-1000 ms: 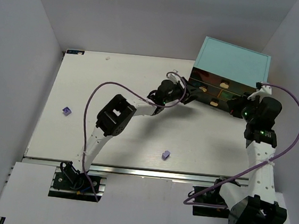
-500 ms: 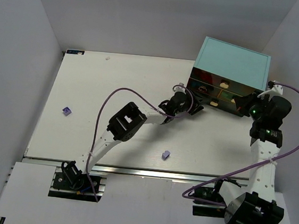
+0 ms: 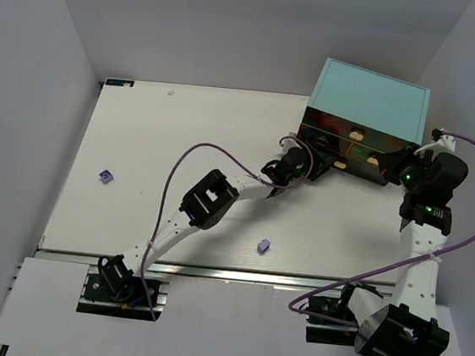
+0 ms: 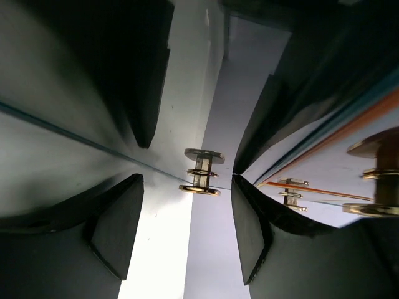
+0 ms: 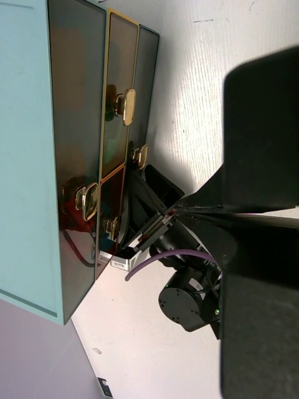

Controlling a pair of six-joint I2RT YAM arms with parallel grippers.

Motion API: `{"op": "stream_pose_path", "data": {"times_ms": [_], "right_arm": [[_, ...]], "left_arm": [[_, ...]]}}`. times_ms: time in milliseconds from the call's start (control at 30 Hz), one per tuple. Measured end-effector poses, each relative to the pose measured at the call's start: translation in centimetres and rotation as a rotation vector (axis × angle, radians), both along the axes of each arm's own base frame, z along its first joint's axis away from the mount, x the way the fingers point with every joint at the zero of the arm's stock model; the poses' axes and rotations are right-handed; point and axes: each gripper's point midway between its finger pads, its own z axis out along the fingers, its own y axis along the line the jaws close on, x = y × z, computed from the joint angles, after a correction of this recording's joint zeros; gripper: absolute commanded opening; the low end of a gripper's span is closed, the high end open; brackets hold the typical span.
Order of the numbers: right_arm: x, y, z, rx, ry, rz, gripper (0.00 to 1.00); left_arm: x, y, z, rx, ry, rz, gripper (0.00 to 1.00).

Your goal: Sort the legos into containers by color

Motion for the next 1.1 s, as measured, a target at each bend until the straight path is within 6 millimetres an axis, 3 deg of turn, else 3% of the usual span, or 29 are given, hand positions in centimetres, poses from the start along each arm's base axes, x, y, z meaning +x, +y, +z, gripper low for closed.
{"op": "stream_pose_path", "data": {"times_ms": [433,1100], "right_arm": [[0.1,-0.3,-0.3,0.022,0.013,-0.011,0.0],[0.1,-0.3,-0.2,0.032,0.01,-0.006,0.0]], "left_arm": [[-0.4,-1.0,0.0,-0.036,0.028,0.005,0.66],[-0.7,-1.4,-0.2,-0.07,0.087,0.092,0.53]]}}
